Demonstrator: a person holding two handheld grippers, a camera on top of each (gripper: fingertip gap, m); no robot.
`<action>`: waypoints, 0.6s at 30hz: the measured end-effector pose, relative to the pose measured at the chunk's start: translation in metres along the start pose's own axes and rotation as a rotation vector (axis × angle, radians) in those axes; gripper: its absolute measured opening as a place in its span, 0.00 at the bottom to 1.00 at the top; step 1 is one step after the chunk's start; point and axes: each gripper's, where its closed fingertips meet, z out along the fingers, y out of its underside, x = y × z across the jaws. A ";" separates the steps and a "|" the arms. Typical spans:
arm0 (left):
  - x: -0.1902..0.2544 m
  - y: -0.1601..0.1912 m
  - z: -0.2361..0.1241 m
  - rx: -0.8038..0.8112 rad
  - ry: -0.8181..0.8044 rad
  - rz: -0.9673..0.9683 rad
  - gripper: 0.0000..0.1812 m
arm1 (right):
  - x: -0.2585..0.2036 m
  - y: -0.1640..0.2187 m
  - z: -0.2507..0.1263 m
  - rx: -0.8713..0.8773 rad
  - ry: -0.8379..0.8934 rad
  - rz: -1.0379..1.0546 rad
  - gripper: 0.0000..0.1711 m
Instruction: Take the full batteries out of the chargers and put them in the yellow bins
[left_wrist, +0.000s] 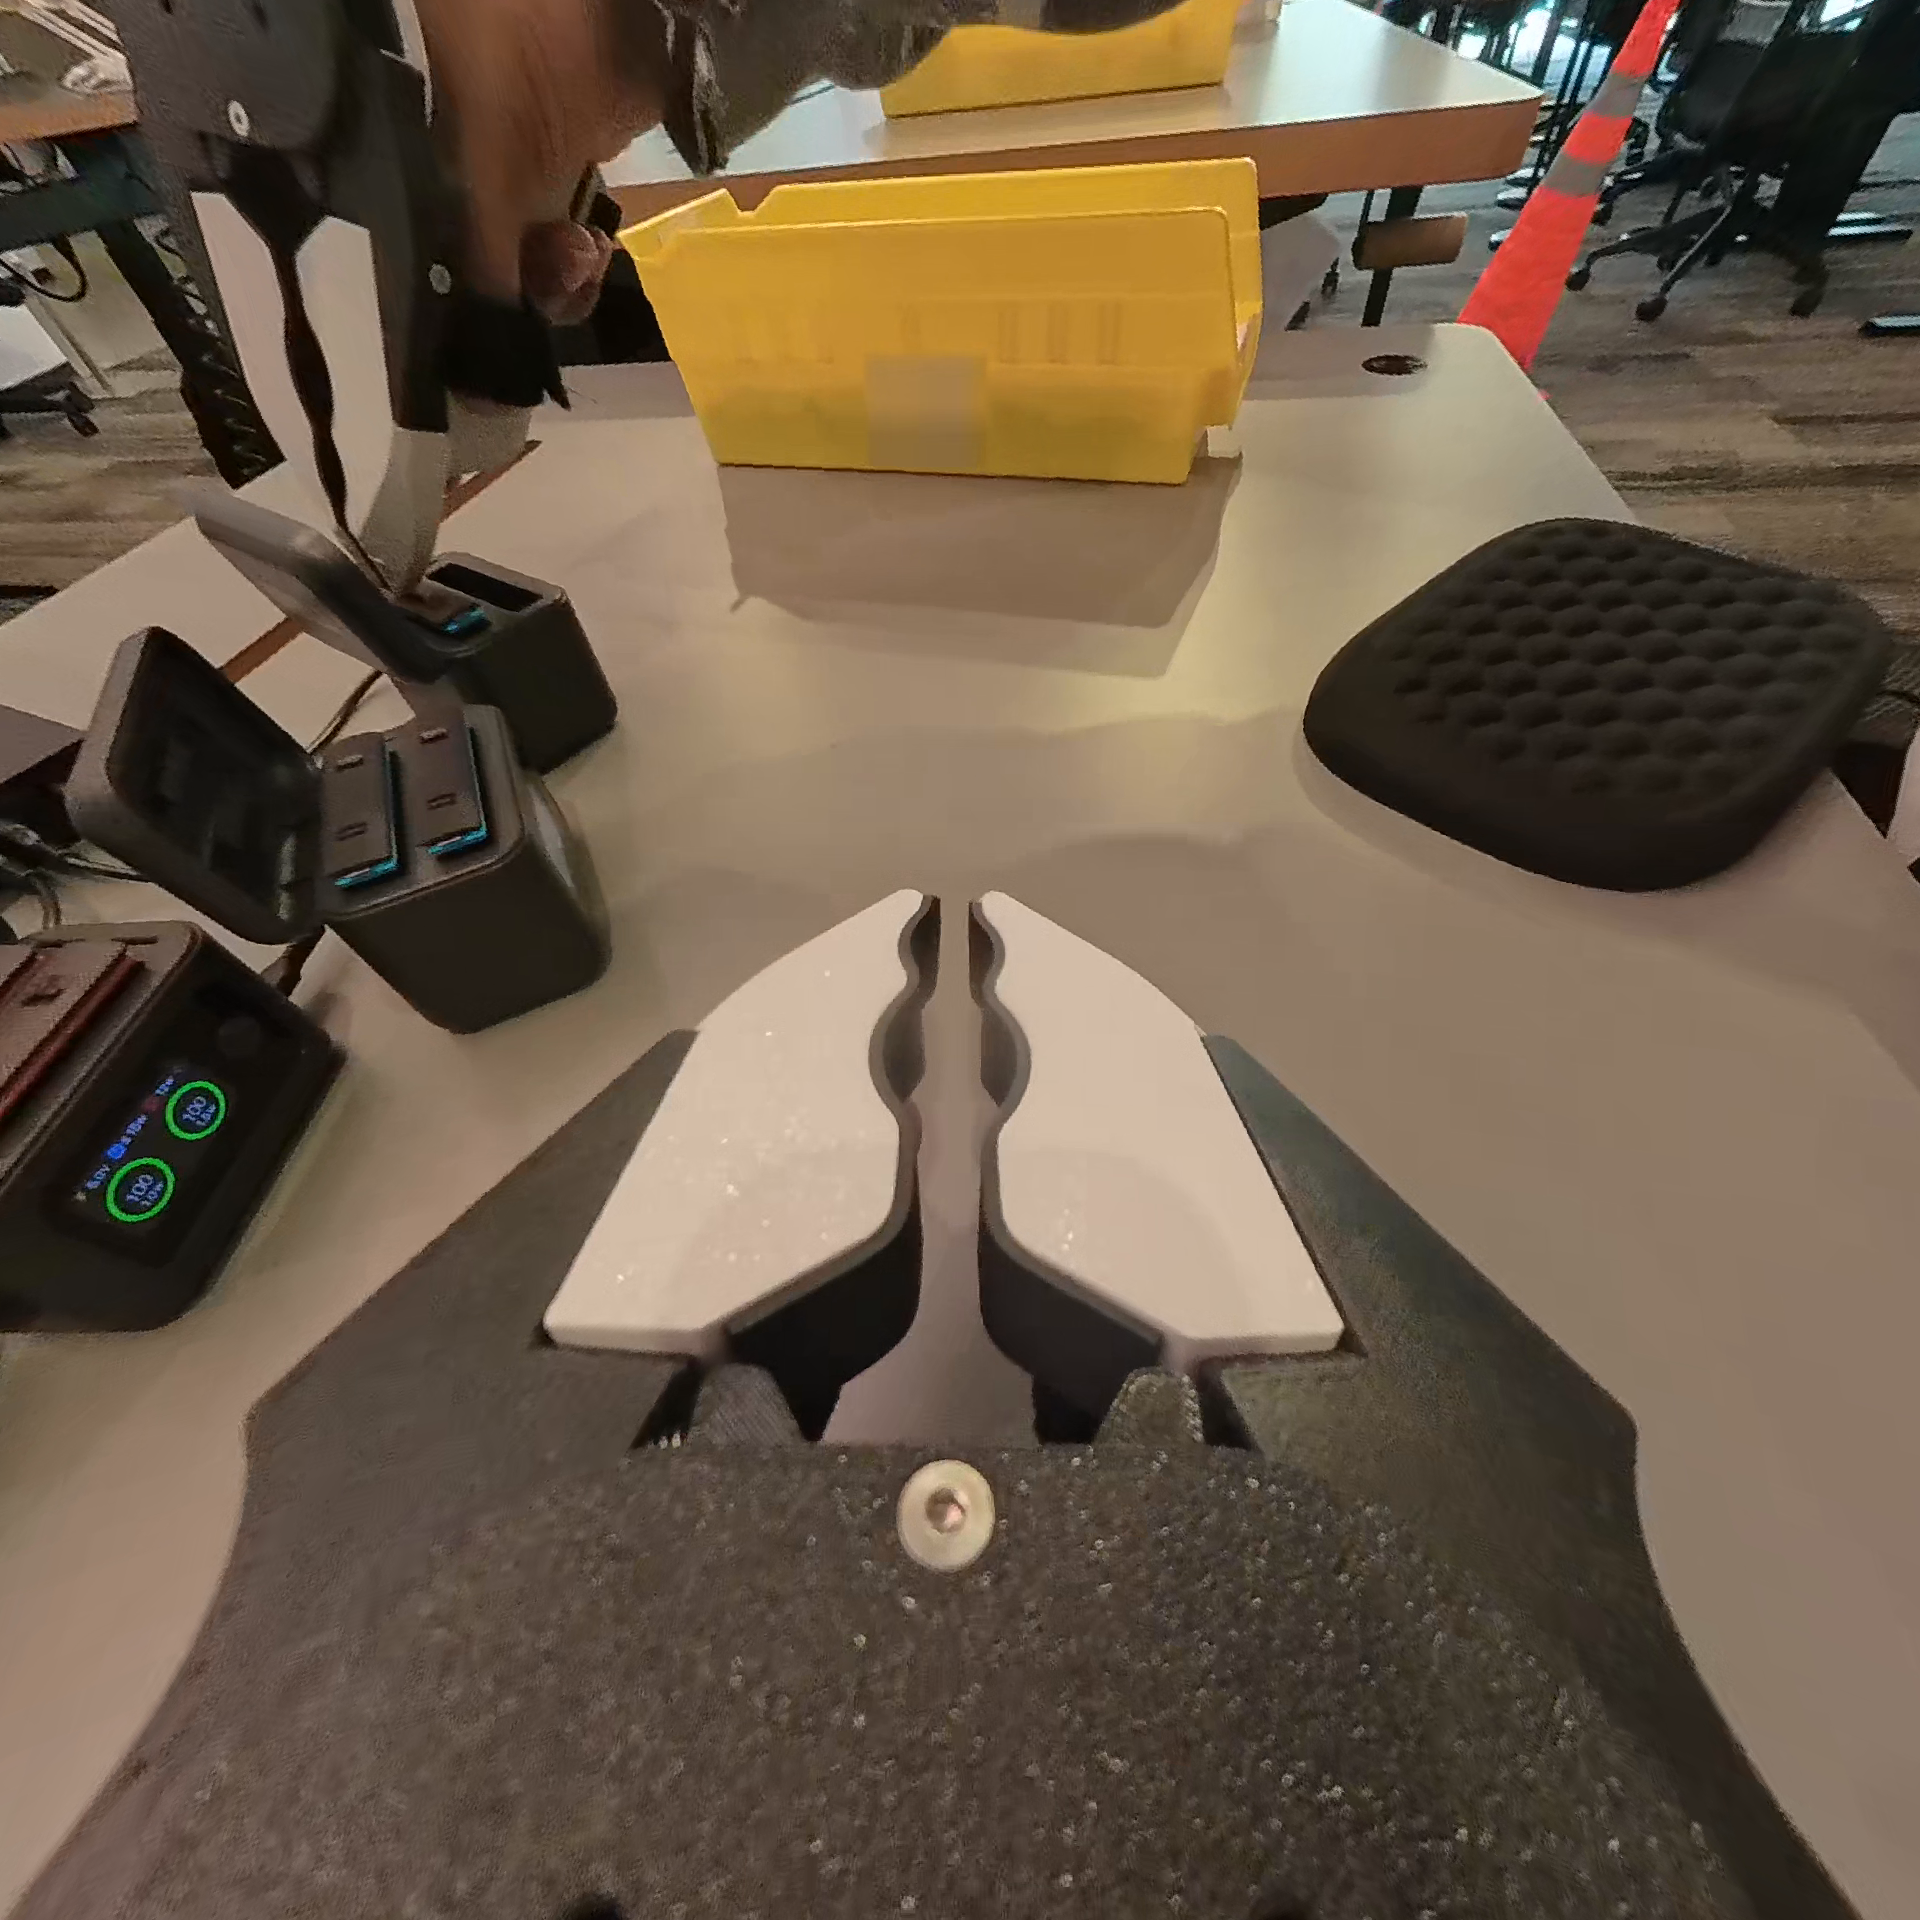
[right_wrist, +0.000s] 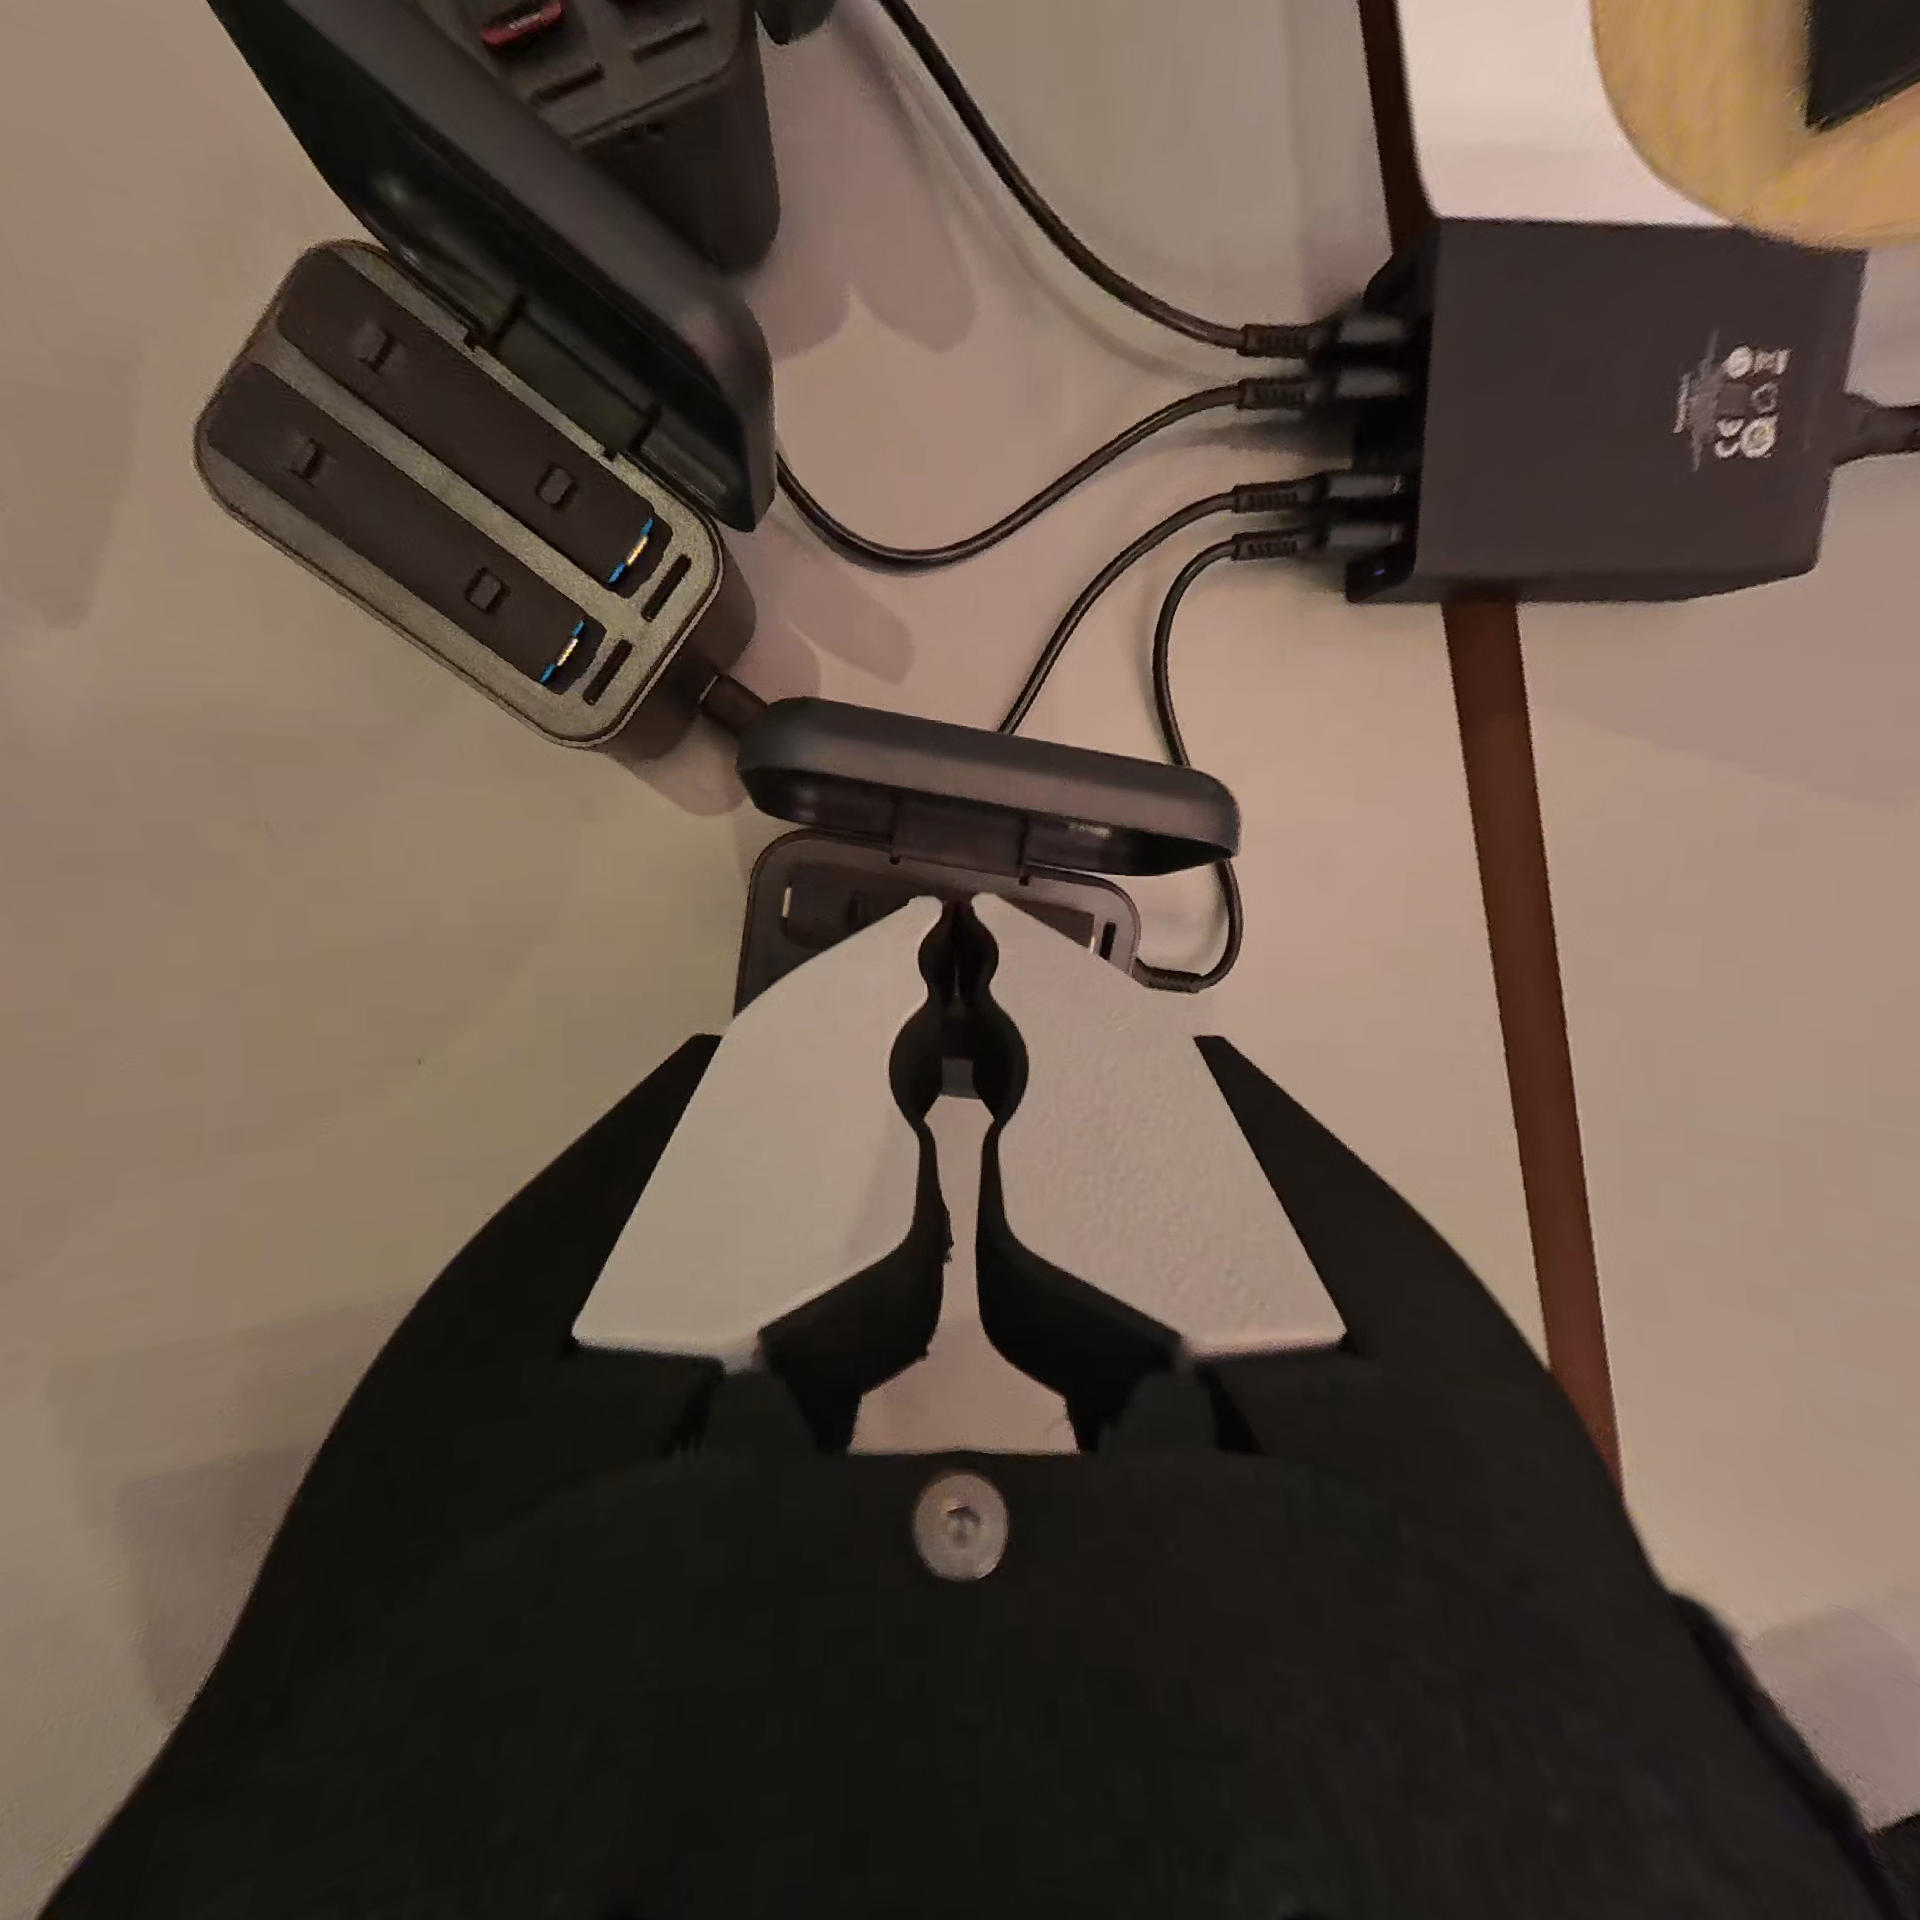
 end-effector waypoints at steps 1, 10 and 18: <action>0.000 0.000 0.000 0.001 -0.002 0.000 0.02 | 0.000 0.000 0.000 -0.006 0.008 -0.007 0.00; -0.001 -0.001 0.000 0.005 -0.016 0.005 0.02 | -0.002 0.001 0.002 -0.106 0.070 -0.093 0.00; -0.001 -0.003 -0.001 0.020 -0.016 0.001 0.02 | 0.004 -0.006 -0.006 0.065 0.165 -0.025 0.00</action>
